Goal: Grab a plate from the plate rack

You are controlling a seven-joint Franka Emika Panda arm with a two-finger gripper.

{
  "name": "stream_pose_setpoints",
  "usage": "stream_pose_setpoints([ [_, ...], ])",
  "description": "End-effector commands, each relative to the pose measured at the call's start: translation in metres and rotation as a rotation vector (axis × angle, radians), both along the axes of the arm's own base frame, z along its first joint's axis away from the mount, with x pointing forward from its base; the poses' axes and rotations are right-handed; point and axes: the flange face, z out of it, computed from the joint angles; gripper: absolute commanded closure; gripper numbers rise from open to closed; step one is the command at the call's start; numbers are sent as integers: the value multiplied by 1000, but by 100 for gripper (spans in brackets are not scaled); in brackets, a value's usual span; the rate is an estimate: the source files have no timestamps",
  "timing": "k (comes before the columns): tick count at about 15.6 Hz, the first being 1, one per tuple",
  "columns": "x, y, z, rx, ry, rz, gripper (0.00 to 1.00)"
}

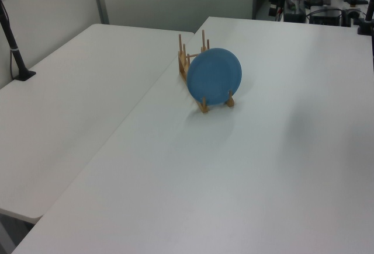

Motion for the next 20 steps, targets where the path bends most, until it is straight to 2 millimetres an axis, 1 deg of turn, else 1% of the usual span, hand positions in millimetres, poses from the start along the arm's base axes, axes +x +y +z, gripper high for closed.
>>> stream_pose_setpoints([
  [1, -4, 1, 1, -16, 8, 32, 0],
  [10, -6, -5, 0, -70, 14, 215, 0],
  [14, -4, -6, -2, -96, 19, 225, 0],
  [15, -1, -6, -6, -102, 22, 226, 0],
  [16, 6, -4, -13, -123, 34, 227, 0],
  [17, 11, 2, -15, -151, 33, 221, 1],
  [18, 17, 13, -14, -171, -3, 189, 1],
  [20, 32, 19, -18, -163, -94, 87, 0],
])
